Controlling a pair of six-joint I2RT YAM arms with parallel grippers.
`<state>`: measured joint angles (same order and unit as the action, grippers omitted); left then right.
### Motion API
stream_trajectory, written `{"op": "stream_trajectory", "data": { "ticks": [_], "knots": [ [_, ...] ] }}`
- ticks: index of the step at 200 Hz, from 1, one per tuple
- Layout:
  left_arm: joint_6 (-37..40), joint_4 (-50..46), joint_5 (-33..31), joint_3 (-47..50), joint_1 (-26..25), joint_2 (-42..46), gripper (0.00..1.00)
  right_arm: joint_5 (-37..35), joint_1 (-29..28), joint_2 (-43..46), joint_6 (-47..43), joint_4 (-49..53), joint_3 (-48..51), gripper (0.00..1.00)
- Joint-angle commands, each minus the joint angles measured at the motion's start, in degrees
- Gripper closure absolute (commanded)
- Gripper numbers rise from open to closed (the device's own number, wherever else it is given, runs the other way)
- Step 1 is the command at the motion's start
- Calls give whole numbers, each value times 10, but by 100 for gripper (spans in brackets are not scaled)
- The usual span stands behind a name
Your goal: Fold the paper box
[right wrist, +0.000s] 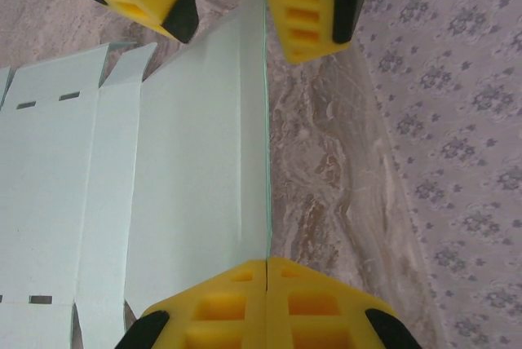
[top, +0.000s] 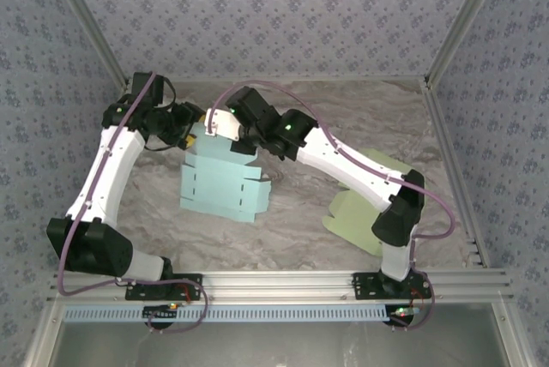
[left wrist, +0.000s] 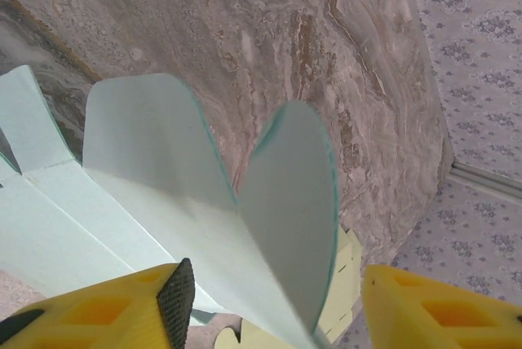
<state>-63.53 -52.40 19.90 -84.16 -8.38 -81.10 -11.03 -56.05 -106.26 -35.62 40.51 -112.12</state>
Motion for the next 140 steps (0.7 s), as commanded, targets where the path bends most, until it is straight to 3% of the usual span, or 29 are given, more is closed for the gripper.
{"op": "stream_trajectory", "data": {
  "ticks": [1, 50, 77, 83, 91, 102, 127, 140],
  "knots": [
    [-136, -60, 4, -4, -1, 7, 51, -64, -17, 13, -30, -23, -12, 100],
    [-149, -7, 58, 7, -1, 15, 96, -127, -37, 24, -80, -41, -36, 100],
    [-171, 65, 99, 34, -1, 21, 100, -133, -40, 55, -75, -44, -27, 100],
    [-172, 75, 102, 34, -2, 20, 100, -130, -39, 65, -71, -45, -22, 88],
    [-171, 86, 103, 31, -1, 21, 100, -126, -39, 77, -65, -45, -15, 64],
    [-171, 106, 99, 30, -3, 24, 100, -113, -38, 97, -55, -41, -5, 48],
    [-177, 132, 88, 19, -4, 26, 100, -68, -25, 149, 11, -29, 19, 36],
    [-177, 132, 88, 10, -5, 23, 100, -18, 3, 180, 95, -24, 32, 25]
  ]
}}
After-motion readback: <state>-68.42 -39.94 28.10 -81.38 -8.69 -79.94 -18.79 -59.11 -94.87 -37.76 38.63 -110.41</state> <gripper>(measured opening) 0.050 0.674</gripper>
